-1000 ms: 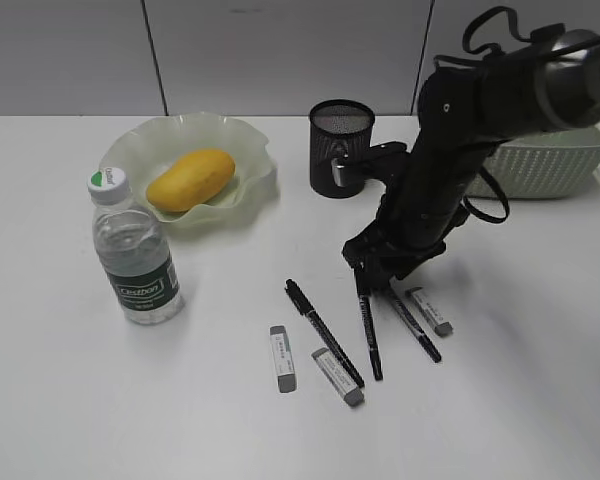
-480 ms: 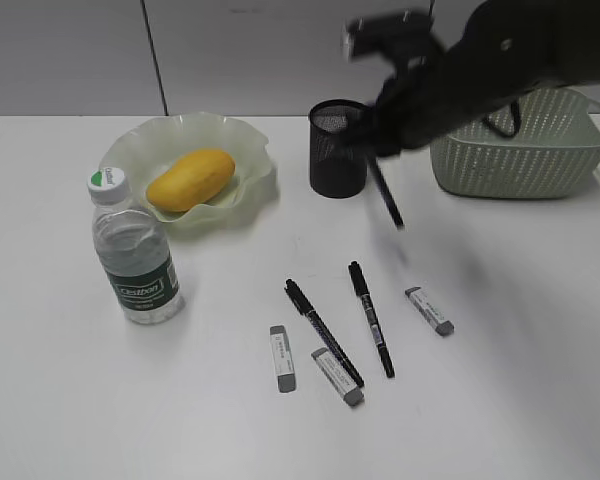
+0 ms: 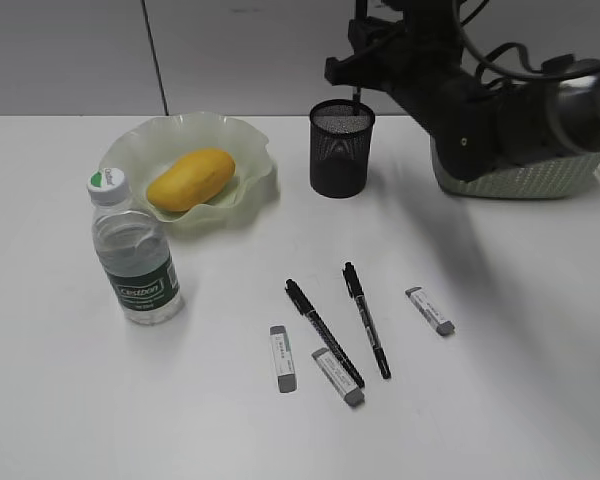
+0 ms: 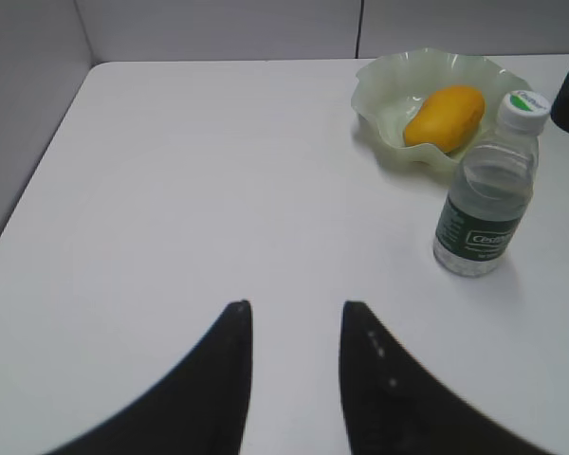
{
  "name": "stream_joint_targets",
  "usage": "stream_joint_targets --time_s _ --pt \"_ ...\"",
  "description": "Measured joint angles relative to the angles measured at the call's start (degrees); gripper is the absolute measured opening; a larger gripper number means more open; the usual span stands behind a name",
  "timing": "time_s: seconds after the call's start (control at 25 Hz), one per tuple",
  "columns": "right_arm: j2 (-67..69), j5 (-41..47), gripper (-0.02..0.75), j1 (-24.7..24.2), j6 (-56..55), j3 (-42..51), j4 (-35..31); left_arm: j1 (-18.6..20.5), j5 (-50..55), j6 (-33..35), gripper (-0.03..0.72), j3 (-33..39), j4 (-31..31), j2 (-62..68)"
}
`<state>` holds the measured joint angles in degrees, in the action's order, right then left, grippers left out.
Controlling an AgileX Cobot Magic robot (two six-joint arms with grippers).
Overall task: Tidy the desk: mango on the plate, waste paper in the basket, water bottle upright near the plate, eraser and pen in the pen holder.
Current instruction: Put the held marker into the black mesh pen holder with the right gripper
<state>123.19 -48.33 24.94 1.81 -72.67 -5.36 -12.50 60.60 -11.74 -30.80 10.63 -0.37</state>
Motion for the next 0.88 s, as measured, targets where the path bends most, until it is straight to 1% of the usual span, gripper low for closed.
stream_joint_targets --time_s 0.16,0.24,0.28,0.32,0.44,0.48,0.52,0.56,0.64,0.76,0.88 --pt "5.0 -0.4 0.128 0.0 -1.2 -4.2 2.9 0.0 0.0 0.0 0.237 0.0 0.0 0.0" --pt "5.6 2.1 0.133 0.0 -1.8 -4.5 3.2 0.0 0.0 0.0 0.237 0.0 0.0 0.0" --pt "5.7 3.7 0.154 0.0 -1.8 -4.5 3.4 0.0 0.0 0.0 0.237 0.0 0.0 0.0" --pt "5.7 5.6 0.197 0.0 -1.8 -4.5 3.4 0.0 0.0 0.0 0.237 0.0 0.0 0.0" --pt "5.6 9.4 0.376 0.0 -2.2 -4.5 3.4 0.0 0.0 0.0 0.237 0.0 0.0 0.0" --pt "4.9 12.1 0.435 0.0 -2.4 -4.5 3.4 0.0 0.0 0.0 0.237 0.0 0.0 0.0" --pt "3.8 16.1 0.483 0.0 -2.5 -4.5 3.4 0.0 0.0 0.0 0.237 0.0 0.0 0.0" --pt "1.9 20.0 0.512 0.0 -2.5 -4.5 3.6 0.0 0.0 0.0 0.237 0.0 0.0 0.0" --pt "-3.2 31.2 0.547 0.0 -2.4 -4.5 5.4 0.0 0.0 0.0 0.237 0.0 0.0 0.0" --pt "-14.5 52.0 0.557 0.1 -2.3 -4.4 8.3 0.0 0.0 0.0 0.238 0.0 0.0 0.0" --pt "-27.2 72.4 0.531 0.6 -2.8 -0.3 9.7 0.0 0.0 0.0 0.238 0.0 0.0 0.0"
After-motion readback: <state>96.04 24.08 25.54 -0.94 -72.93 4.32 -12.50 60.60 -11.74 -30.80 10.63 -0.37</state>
